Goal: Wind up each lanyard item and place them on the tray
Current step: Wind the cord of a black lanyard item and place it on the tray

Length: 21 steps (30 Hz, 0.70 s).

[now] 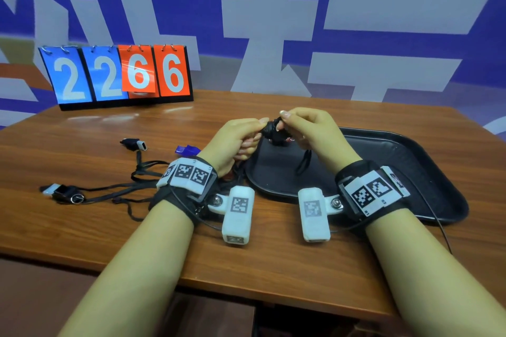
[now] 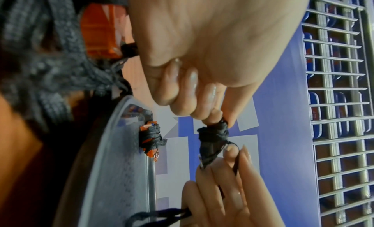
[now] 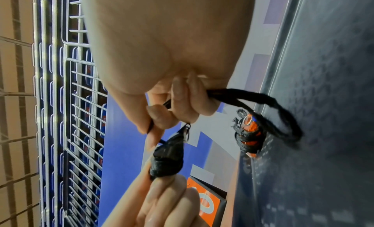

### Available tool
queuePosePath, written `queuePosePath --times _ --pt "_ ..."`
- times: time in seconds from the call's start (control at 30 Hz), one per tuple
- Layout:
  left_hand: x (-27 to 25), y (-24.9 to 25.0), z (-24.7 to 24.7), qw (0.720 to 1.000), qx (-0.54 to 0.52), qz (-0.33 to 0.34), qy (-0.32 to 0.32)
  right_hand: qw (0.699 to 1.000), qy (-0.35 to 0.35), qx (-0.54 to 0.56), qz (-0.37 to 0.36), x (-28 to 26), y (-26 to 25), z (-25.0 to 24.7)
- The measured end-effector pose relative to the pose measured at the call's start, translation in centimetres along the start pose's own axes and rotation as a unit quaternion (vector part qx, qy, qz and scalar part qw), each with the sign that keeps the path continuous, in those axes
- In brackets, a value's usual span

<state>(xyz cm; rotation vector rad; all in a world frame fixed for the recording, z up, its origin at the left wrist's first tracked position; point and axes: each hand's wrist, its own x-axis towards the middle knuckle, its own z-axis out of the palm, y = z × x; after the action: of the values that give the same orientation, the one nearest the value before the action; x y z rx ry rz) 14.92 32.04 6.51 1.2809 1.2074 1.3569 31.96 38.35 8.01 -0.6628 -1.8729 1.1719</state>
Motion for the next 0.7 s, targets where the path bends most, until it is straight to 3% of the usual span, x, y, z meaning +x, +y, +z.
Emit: queuePosePath --times 0.2,0.33,0.7 --pt "0.1 -0.08 0.18 0.998 0.009 0.035 0.055 1.0 -0.016 -0.012 -0.016 -0.12 0.05 0.24" --pt "0.36 -0.4 0.19 0.996 -0.045 0.036 0.073 0.998 -0.062 -0.009 0.001 -0.09 0.33 0.58" --pt "0.48 -0.4 -0.21 0.978 -0.207 -0.011 -0.011 0.989 -0.143 0.003 0.04 -0.25 0.55 0.35"
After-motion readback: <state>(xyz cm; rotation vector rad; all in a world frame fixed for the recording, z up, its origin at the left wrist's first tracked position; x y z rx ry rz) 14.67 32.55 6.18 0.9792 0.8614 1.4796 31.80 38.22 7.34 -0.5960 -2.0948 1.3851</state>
